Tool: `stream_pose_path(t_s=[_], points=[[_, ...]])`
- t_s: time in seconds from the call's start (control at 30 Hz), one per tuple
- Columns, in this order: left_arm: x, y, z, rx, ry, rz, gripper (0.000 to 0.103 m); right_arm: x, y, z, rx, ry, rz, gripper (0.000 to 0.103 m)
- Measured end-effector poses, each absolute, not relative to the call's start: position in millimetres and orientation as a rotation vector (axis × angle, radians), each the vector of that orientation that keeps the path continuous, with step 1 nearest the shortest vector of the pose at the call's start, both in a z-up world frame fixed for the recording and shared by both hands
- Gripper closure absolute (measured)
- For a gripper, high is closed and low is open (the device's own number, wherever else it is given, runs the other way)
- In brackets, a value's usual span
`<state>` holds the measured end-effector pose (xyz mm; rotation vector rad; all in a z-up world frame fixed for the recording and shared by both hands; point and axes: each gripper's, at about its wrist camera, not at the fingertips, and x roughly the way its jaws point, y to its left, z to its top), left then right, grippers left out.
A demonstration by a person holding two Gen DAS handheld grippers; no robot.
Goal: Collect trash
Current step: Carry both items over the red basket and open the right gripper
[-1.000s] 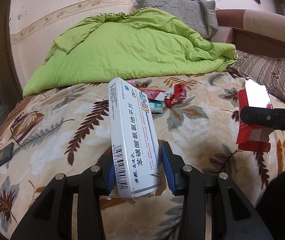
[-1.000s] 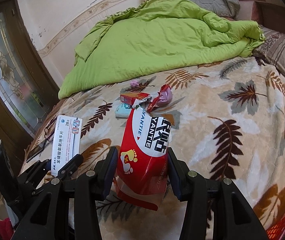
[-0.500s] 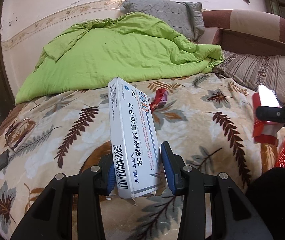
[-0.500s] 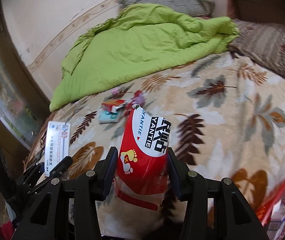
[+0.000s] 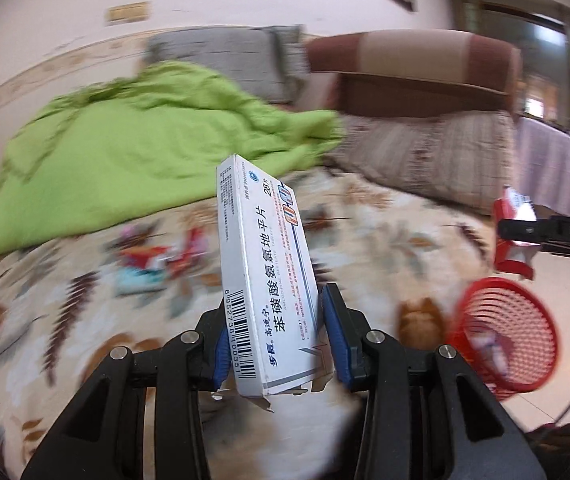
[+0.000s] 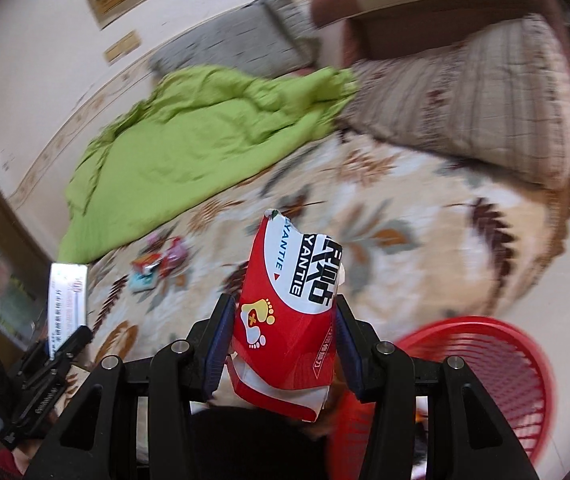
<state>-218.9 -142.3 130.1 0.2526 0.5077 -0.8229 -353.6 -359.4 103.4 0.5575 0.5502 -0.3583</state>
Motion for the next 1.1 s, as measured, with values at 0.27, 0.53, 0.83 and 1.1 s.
stream_pose_path(t_s=[0.27,0.53,0.83,1.1], points=[[-261.4,-217.3,139.6,0.279,0.586,-1.123,0.064,-429.5,-400.5,110.4,0.605,0.524,-0.512,0.051],[-292.8,-279.4,126.6,0.344,0.714,-1.332,0.064,-480.0,-425.9,106.3,0.681,0.512,-0.582,0.050],[-314.3,-313.6,103.0,0.419,0.787,-1.402,0.064,-492.7,-429.8,98.9,0.697,0.527,-0.575,0.050],[-322.8,-327.9,93.0,0.445,0.812,-1.428,0.042,-485.3,-432.9,86.3,0.724,0.559,-0.545,0.037]])
